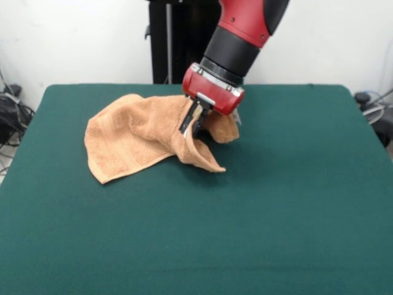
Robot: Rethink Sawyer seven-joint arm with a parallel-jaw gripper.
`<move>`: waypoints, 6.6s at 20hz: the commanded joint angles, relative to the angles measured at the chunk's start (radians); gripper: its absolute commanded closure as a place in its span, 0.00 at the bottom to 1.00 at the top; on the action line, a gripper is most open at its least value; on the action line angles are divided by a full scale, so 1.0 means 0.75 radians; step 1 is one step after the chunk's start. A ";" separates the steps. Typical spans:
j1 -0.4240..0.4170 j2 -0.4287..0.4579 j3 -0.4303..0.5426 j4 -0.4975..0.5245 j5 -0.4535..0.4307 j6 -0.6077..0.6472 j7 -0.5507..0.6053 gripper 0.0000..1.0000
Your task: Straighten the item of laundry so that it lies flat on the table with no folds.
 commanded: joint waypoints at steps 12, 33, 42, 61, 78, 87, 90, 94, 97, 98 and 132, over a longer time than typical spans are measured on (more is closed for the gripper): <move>-0.467 -0.176 0.592 0.007 -0.355 0.389 -0.024 1.00; -0.692 -0.276 0.930 0.053 -0.410 0.643 -0.107 1.00; -0.773 -0.462 1.127 0.167 -0.304 0.821 -0.022 1.00; -0.777 -0.681 1.168 0.237 -0.206 0.977 0.074 1.00; -0.662 -0.411 1.004 0.103 -0.367 0.731 0.126 1.00; -0.645 -0.392 0.989 0.121 -0.328 0.683 0.144 1.00; -0.652 -0.402 1.002 0.128 -0.316 0.688 0.141 1.00; -0.663 -0.518 1.053 0.171 -0.255 0.824 0.132 1.00; -0.669 -0.524 1.071 0.165 -0.246 0.866 0.111 1.00; -0.671 -0.505 1.071 0.159 -0.253 0.856 0.105 1.00; -0.557 -0.382 0.962 0.116 -0.245 0.765 0.196 1.00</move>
